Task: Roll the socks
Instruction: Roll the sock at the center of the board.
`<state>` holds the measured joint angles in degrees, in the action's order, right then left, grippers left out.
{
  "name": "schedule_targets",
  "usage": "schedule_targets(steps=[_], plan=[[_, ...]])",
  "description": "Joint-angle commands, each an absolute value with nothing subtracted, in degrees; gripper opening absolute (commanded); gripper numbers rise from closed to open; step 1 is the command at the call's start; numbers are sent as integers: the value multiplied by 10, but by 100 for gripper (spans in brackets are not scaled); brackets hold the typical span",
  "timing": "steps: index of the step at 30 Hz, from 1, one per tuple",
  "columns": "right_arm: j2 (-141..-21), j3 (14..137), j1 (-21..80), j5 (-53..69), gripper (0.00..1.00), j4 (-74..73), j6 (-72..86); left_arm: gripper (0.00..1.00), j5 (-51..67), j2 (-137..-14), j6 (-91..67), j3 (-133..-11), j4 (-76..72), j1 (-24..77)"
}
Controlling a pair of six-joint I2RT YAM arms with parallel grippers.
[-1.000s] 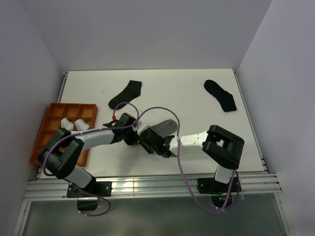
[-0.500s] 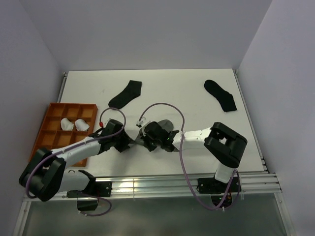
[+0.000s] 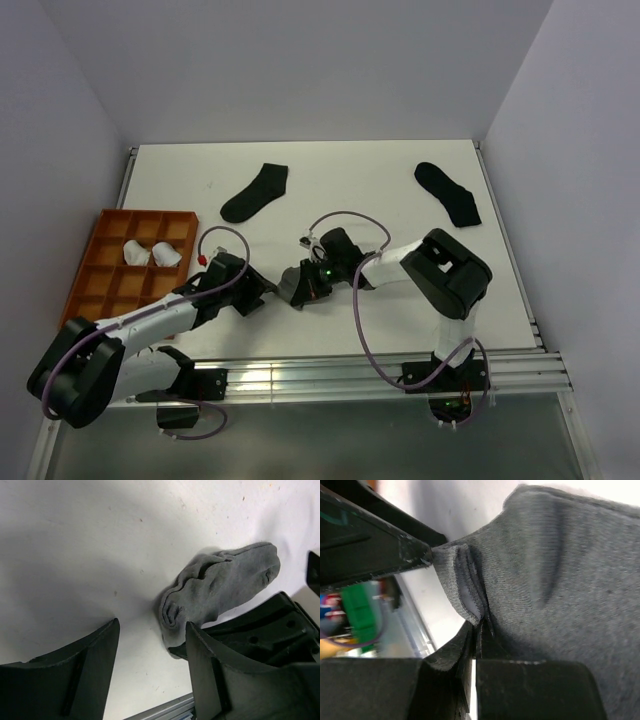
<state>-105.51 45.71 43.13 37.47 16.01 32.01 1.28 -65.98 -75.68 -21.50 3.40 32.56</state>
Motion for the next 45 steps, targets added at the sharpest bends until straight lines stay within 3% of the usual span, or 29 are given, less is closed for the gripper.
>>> schedule_targets(steps=[1, 16, 25, 28, 32, 35, 37, 45], plan=[[-1092, 428, 418, 456, 0, 229, 409, 61, 23, -680, -762, -227, -14, 336], [-1124, 420, 391, 454, 0, 237, 425, 44, 21, -772, -752, -263, -2, 353], [-1071, 428, 395, 401, 0, 176, 351, 10, 13, -810, -726, -312, 74, 354], [-1028, 432, 408, 355, 10, 143, 307, 0, 10, -818, -711, -341, 114, 354], [-967, 443, 440, 248, 31, 90, 231, 0, 3, -835, -686, -380, 174, 354], [-924, 444, 480, 153, 41, 76, 200, 0, 6, -853, -668, -405, 204, 354], [-893, 437, 510, 82, 46, 81, 182, 0, 12, -867, -660, -418, 217, 354], [-860, 424, 615, -109, 49, 119, 122, 0, 33, -895, -646, -439, 228, 354]])
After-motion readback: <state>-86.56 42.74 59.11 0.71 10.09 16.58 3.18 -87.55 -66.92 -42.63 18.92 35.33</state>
